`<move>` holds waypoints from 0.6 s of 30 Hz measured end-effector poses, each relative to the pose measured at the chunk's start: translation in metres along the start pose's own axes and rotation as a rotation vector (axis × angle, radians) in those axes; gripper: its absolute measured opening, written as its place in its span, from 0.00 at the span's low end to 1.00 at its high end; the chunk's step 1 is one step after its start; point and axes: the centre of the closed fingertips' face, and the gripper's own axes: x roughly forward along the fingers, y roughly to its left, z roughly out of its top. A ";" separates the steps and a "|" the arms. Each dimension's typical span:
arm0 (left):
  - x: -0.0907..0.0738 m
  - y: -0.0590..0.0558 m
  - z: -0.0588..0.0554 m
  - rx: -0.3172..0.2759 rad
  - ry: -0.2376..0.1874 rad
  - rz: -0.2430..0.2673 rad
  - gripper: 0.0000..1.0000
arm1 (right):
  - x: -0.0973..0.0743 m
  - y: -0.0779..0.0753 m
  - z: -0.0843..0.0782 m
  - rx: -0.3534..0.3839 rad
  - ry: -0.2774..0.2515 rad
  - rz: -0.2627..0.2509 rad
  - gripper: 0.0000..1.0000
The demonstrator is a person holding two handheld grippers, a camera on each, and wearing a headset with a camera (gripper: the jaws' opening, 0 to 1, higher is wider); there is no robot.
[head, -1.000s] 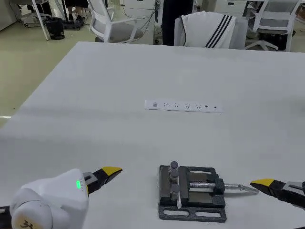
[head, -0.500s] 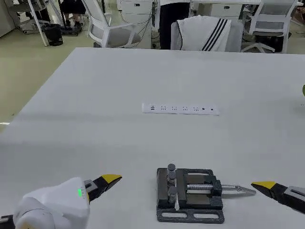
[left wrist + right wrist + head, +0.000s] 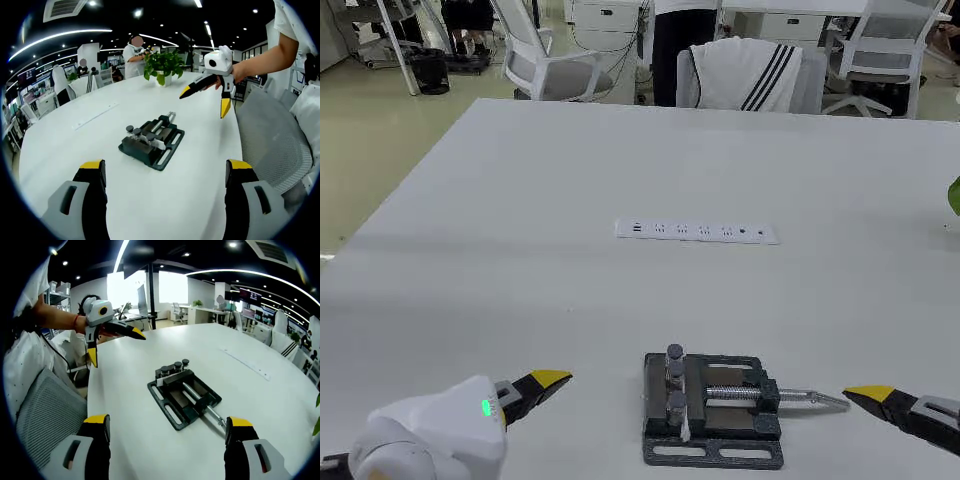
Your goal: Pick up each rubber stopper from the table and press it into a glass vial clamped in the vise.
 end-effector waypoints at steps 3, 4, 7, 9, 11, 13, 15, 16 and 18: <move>0.000 0.000 0.001 -0.002 -0.003 -0.001 0.99 | -0.001 0.000 0.000 -0.006 0.006 -0.002 0.95; 0.000 0.000 0.001 -0.001 -0.004 -0.002 0.99 | -0.001 0.000 0.000 -0.008 0.007 -0.002 0.95; 0.000 0.001 -0.001 -0.001 -0.003 -0.002 0.99 | -0.001 0.000 0.001 -0.009 0.005 0.000 0.95; -0.001 0.002 -0.002 -0.003 -0.005 -0.003 0.99 | 0.000 0.000 0.001 -0.011 0.008 0.002 0.95; -0.001 0.002 -0.003 -0.005 -0.003 -0.004 0.99 | 0.000 0.001 0.002 -0.014 0.009 0.005 0.95; -0.001 0.001 -0.002 -0.005 -0.003 -0.004 0.99 | 0.001 0.001 0.003 -0.014 0.009 0.006 0.95; -0.001 0.002 -0.002 -0.005 -0.003 -0.004 0.99 | 0.002 0.001 0.004 -0.015 0.008 0.006 0.95; -0.001 0.002 -0.002 -0.008 -0.004 -0.005 0.99 | 0.002 0.001 0.005 -0.016 0.007 0.006 0.95; 0.000 0.001 -0.002 -0.008 -0.003 -0.006 0.99 | 0.002 0.001 0.005 -0.016 0.006 0.007 0.95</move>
